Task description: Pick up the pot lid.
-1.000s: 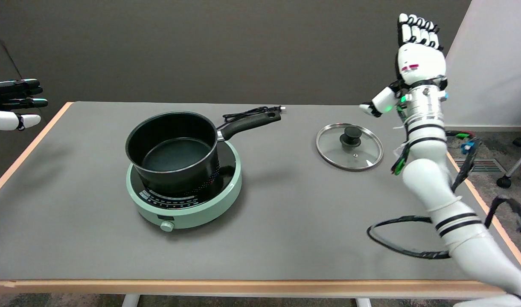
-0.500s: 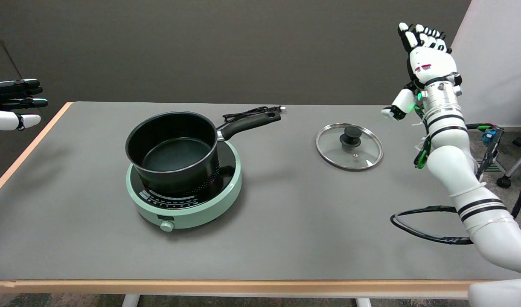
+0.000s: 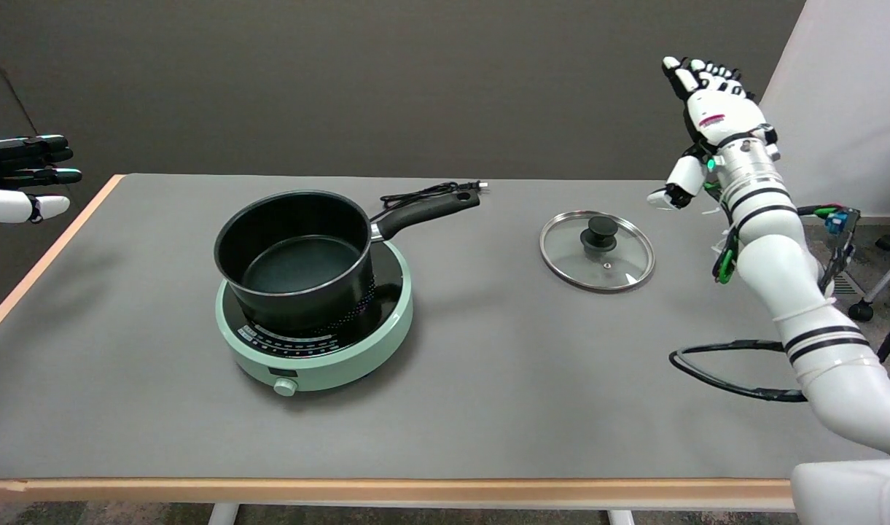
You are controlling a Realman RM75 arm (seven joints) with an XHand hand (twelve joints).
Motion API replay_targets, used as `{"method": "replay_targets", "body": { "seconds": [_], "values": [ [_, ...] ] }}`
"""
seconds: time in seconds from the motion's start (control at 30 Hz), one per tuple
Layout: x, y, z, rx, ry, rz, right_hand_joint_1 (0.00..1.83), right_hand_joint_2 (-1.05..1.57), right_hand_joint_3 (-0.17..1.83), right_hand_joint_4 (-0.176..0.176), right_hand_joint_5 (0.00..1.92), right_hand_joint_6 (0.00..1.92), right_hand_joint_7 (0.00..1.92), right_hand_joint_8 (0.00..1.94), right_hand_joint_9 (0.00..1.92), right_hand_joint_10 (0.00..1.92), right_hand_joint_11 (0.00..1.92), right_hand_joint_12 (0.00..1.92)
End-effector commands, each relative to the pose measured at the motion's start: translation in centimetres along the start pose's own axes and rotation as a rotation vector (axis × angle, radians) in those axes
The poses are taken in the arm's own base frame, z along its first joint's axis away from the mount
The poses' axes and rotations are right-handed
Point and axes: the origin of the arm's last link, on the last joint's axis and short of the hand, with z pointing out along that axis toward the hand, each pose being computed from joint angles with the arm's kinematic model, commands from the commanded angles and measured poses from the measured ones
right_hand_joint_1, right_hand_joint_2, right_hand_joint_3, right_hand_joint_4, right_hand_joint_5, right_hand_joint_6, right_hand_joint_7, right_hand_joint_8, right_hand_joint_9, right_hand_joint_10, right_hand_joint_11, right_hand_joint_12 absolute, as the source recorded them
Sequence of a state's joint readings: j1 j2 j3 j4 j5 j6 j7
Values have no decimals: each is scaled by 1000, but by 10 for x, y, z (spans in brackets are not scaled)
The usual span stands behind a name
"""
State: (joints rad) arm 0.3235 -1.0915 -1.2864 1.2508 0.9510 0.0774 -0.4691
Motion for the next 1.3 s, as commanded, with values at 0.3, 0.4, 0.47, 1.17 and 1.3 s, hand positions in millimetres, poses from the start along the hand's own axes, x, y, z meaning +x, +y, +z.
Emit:
{"method": "replay_targets", "body": {
  "seconds": [0.3, 0.4, 0.47, 1.17, 1.3],
  "values": [
    [0, -36, 24, 134, -118, 46, 1220, -965, 1602, 172, 2, 2, 2, 2, 2, 2, 2, 2],
    [2, -37, 21, 170, -171, 66, 1219, -963, 1582, 154, 3, 3, 3, 3, 3, 3, 3, 3],
    [3, -41, 20, 205, -220, 66, 1213, -950, 1543, 125, 4, 4, 4, 4, 4, 4, 4, 4],
    [35, -37, 7, 296, -285, 78, 1171, -493, 1118, 13, 190, 190, 190, 190, 190, 190, 190, 190],
    [40, -34, 4, 302, -288, 75, 754, 738, 897, 1, 681, 553, 673, 434, 706, 587, 54, 1577]
  ]
}}
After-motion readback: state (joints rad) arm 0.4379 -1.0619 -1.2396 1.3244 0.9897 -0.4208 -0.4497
